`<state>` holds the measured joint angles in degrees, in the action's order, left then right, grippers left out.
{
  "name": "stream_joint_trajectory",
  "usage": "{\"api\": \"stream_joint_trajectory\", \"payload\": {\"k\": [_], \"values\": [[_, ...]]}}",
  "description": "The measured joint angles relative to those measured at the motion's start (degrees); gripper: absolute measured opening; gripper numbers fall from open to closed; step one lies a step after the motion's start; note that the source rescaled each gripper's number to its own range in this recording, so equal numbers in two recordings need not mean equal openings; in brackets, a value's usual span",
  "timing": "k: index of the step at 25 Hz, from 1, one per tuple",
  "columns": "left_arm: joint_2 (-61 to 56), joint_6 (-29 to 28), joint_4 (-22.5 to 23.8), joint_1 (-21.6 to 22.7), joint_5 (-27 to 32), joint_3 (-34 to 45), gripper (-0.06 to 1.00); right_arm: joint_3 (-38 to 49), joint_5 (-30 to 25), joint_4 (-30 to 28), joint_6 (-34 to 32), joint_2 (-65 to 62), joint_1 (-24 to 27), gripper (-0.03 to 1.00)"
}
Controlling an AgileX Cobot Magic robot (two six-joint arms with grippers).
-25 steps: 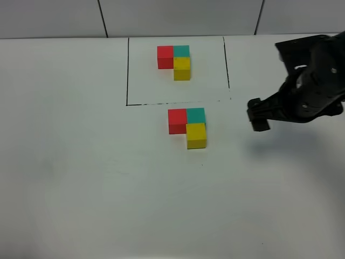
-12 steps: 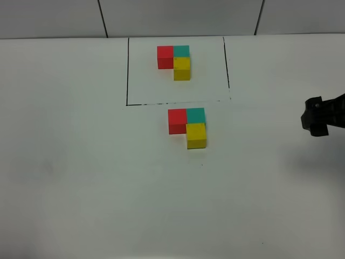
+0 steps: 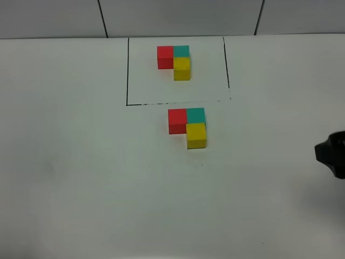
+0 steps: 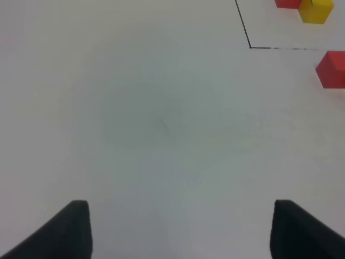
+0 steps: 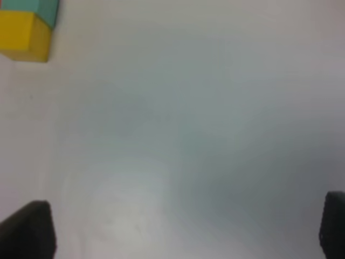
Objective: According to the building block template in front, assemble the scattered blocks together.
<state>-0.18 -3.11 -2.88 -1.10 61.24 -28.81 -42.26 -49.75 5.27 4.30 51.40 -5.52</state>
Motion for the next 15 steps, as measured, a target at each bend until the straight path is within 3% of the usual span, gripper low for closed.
{"api": "stream_joint_trajectory", "payload": {"k": [15], "values": [[0.0,0.0,0.0,0.0,0.0,0.0,0.54,12.3,-8.3,-0.7,-3.6,-37.5,0.0,0.97]]}}
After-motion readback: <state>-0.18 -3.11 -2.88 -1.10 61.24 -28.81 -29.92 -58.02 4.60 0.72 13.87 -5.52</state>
